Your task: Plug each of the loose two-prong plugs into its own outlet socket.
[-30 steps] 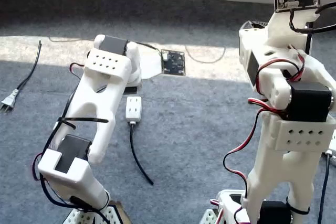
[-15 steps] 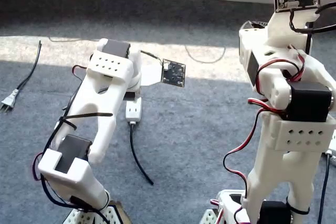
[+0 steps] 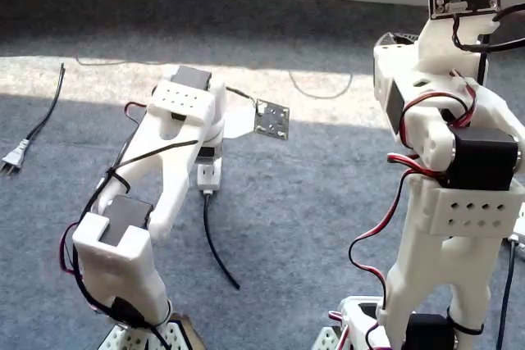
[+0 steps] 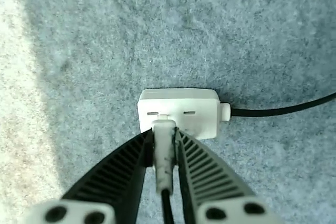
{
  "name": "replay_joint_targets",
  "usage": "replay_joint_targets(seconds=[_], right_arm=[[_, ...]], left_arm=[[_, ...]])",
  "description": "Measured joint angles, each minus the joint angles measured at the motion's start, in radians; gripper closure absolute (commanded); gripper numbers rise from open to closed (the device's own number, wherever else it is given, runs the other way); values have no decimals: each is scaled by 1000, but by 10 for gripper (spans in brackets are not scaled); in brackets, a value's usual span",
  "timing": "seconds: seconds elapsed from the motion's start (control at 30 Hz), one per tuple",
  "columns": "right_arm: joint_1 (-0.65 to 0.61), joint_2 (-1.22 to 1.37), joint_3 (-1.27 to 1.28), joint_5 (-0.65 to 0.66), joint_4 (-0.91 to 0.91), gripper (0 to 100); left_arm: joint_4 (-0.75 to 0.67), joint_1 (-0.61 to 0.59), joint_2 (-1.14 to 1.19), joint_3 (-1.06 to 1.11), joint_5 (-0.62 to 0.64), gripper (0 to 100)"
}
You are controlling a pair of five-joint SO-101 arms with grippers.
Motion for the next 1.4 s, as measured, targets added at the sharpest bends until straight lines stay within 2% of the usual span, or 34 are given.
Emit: replay_joint_targets(seconds=[0.67,1.0,1.4], right_arm=[[0,0,0,0,0,991],[0,0,0,0,0,991],[0,0,0,0,0,991]], left_arm=[[-12,0,15,-61,-2,993],[58,-2,15,-61,-21,993],[5,-11,49,-66,-23,993]])
